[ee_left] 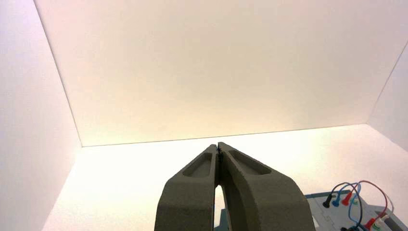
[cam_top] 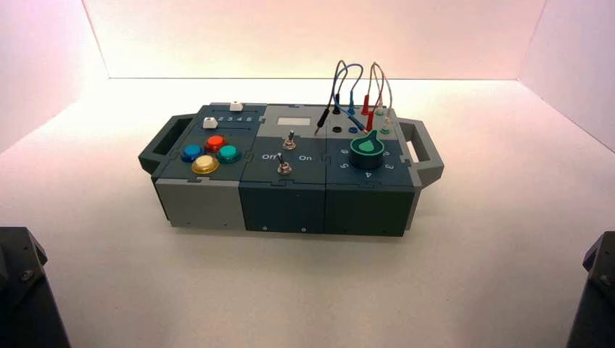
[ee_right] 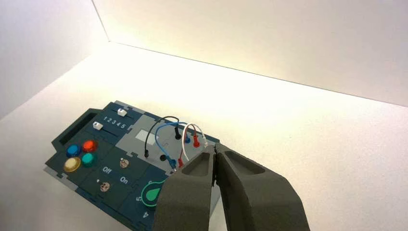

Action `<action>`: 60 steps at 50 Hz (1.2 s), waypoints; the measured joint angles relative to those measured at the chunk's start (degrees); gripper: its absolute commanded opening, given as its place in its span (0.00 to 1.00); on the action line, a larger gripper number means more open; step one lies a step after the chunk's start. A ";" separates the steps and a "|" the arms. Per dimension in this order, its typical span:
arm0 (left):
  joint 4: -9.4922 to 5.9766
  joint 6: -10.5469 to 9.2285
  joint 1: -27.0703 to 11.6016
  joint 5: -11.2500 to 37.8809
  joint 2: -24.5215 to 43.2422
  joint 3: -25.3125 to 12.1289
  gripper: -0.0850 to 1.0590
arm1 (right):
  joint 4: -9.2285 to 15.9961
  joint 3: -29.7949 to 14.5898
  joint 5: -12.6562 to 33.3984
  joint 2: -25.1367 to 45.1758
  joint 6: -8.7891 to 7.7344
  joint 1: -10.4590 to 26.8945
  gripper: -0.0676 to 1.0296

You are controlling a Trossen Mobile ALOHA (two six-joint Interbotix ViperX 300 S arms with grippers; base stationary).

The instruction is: Flip the bottom switch on with the right gripper.

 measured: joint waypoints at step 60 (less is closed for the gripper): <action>-0.97 -0.18 -2.02 4.31 22.32 -2.99 0.05 | 5.71 -14.77 1.67 41.13 -0.26 23.64 0.04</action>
